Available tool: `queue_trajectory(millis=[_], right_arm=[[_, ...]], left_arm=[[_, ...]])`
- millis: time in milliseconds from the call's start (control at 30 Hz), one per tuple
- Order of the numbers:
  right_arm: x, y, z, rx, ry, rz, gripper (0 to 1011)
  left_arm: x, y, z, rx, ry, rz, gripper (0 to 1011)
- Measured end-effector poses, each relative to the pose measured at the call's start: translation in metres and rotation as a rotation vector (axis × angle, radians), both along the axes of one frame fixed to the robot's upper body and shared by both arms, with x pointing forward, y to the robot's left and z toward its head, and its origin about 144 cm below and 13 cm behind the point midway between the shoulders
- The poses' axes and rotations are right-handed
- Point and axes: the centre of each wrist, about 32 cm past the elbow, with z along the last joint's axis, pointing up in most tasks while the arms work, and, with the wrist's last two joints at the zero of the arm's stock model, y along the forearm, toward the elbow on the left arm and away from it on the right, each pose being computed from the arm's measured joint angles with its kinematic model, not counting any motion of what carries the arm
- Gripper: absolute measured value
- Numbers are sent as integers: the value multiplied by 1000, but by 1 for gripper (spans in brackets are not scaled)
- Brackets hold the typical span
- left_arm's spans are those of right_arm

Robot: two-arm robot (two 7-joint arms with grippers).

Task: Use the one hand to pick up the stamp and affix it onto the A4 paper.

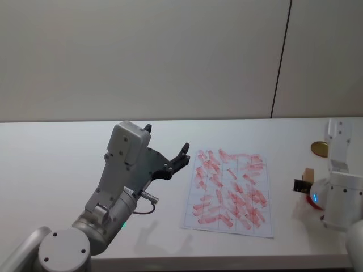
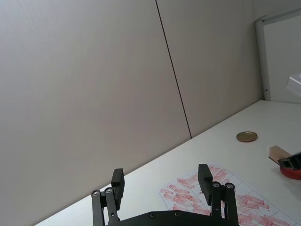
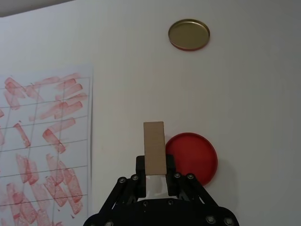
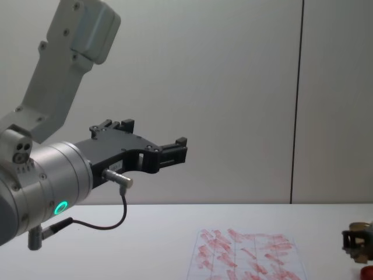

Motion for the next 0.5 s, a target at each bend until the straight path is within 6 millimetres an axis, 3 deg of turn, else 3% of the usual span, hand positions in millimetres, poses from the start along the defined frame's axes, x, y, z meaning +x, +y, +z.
queue_trajectory(millis=[500], right_arm=[[3, -14, -13, 18, 32, -70, 225]], left_arm=[[0, 0, 0, 0, 0, 0, 993]])
